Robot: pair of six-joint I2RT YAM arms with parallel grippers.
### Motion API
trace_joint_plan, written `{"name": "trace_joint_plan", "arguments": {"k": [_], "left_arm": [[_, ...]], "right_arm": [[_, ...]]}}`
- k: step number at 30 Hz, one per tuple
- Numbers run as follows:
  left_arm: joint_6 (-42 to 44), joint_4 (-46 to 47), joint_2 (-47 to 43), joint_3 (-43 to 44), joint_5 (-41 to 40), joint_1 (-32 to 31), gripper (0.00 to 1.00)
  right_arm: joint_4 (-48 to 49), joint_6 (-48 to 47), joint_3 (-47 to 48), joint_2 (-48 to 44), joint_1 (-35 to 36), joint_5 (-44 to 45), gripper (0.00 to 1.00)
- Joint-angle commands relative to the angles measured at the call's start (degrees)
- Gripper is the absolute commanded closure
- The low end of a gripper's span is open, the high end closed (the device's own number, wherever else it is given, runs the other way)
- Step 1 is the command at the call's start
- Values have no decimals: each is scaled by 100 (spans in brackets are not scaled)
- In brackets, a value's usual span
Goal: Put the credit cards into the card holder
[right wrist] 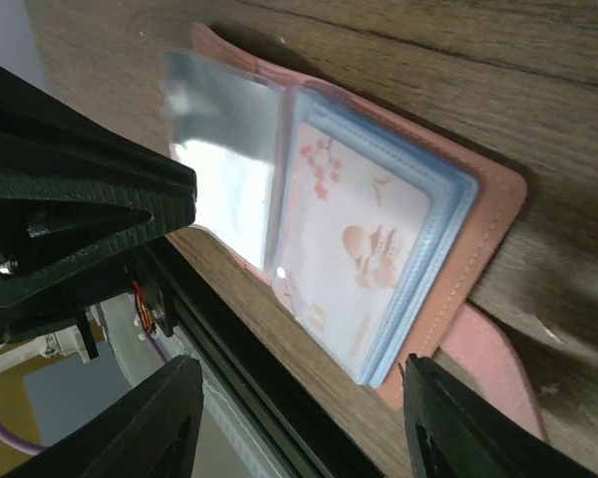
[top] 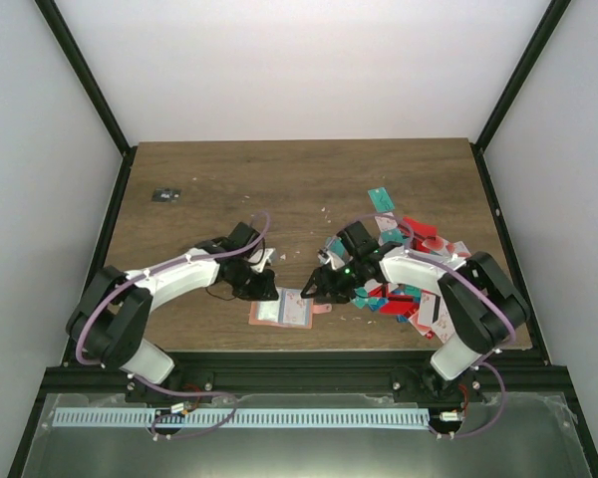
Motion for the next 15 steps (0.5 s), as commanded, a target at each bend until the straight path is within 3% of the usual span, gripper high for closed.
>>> {"name": "trace_joint_plan", "arguments": {"k": [1,15], "left_arm": [[197,295,220,-20,267,-24,92],[165,838,705,-218,767,-48,95]], "right_arm": [[251,11,-89,234,11,-147,44],[797,344,-225,419,20,-463,50]]}}
